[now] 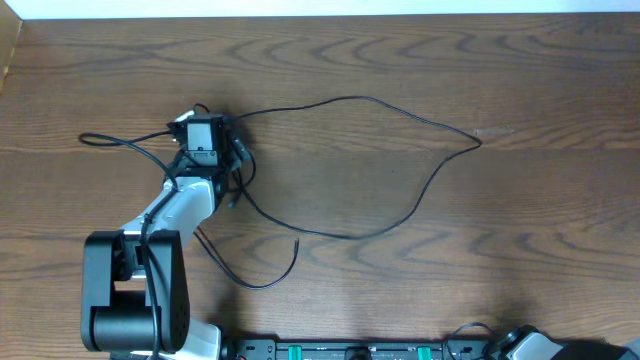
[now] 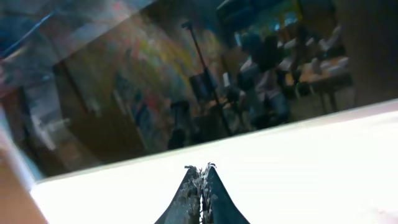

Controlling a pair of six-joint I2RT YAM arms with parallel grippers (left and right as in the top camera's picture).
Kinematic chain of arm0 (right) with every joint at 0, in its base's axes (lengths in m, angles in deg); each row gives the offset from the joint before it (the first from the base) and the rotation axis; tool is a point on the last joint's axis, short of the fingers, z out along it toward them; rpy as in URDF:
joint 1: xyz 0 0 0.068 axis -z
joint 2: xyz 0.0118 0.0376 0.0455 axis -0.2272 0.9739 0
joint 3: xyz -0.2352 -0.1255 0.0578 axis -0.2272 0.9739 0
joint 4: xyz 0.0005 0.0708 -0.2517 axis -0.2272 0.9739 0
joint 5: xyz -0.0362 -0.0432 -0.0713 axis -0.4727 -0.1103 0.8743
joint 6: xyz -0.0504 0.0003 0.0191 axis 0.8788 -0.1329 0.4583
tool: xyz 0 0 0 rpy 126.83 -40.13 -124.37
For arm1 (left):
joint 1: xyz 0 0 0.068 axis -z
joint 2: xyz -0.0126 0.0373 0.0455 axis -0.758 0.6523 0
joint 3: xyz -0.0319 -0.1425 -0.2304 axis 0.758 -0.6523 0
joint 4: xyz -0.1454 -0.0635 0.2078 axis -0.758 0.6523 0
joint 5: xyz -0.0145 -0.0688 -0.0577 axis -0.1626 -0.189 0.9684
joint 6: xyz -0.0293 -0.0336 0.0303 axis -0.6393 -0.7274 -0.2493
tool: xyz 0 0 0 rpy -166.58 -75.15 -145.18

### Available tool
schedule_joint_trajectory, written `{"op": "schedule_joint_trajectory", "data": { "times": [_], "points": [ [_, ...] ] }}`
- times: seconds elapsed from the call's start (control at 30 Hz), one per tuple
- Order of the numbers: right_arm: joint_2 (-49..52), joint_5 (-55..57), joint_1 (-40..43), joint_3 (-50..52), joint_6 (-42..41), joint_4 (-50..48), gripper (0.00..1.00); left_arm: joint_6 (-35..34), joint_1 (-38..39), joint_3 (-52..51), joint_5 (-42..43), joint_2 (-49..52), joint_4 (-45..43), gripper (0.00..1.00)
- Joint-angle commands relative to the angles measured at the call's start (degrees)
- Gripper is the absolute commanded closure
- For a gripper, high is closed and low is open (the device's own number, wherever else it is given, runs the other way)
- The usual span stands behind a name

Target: Untangle cables

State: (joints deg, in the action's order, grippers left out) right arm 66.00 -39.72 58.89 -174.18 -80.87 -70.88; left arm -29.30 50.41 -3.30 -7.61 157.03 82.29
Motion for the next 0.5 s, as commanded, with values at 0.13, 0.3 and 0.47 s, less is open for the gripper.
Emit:
{"op": "schedule_joint_trajectory", "data": {
  "times": [0.13, 0.3, 0.47],
  "points": [
    [2.9, -11.2, -7.2, -1.0, 4.0, 0.8, 0.72, 0.3, -0.1, -0.5, 42.4, 0.3, -7.4, 0.02],
    [5.7, -14.8, -12.6, -1.0, 6.4, 5.9, 0.53, 0.1, 0.7, -0.5, 62.8, 0.2, -12.1, 0.02],
    [8.4, -15.0, -17.6, -1.0, 12.0, 12.5, 0.5, 0.1, 3.0, -0.5, 68.7, -1.2, -12.0, 0.02]
  ]
}}
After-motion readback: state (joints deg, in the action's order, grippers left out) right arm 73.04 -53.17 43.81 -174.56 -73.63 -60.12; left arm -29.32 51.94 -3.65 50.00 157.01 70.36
